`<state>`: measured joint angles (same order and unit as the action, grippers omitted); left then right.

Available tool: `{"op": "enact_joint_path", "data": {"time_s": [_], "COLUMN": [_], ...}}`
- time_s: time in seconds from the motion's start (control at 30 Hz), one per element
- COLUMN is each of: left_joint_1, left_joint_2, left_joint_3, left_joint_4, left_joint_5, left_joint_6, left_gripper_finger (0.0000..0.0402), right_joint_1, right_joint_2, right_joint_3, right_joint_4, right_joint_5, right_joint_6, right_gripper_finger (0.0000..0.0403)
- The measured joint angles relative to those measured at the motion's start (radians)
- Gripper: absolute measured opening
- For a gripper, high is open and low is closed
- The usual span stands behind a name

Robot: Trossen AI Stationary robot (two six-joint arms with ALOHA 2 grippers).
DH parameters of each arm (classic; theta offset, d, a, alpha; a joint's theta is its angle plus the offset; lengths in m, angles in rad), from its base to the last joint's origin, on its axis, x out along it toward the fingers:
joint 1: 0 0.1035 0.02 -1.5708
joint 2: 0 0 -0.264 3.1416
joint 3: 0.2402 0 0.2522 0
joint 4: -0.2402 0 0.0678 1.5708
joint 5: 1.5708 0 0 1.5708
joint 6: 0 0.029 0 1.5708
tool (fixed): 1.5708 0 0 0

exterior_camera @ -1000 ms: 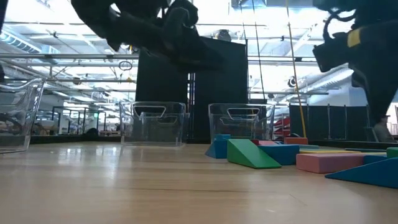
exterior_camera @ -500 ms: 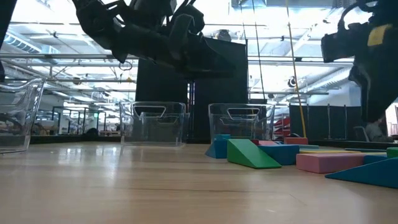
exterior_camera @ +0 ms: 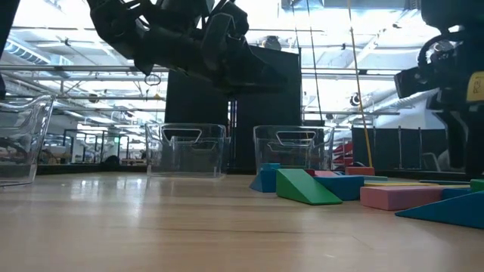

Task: Sort blocks by size
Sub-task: Put the dark blue rectangular block into the top right transparent bin

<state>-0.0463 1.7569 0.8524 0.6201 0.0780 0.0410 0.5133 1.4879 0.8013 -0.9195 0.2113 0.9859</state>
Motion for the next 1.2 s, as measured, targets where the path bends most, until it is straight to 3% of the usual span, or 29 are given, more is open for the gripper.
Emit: {"op": "enact_joint_path", "data": {"time_s": [0.3, 0.6, 1.2], "left_joint_1": [0.000, -0.001, 0.000], "left_joint_2": [0.000, 0.000, 0.000], "left_joint_3": [0.000, 0.000, 0.000], "left_joint_4": [-0.001, -0.001, -0.001], "left_joint_5": [0.036, 0.037, 0.038], "left_joint_6": [0.000, 0.000, 0.001], "left_gripper_finger": [0.0173, 0.0173, 0.0173], "right_joint_1": [-0.003, -0.007, -0.008], "right_joint_2": [-0.025, -0.103, -0.133], "right_joint_3": [-0.028, -0.132, -0.163], "right_joint_4": [-0.057, 0.065, 0.203], "right_joint_5": [0.027, 0.004, -0.009], "right_joint_6": [-0.016, 0.040, 0.023], "right_gripper_finger": [0.0213, 0.0216, 0.0217]}}
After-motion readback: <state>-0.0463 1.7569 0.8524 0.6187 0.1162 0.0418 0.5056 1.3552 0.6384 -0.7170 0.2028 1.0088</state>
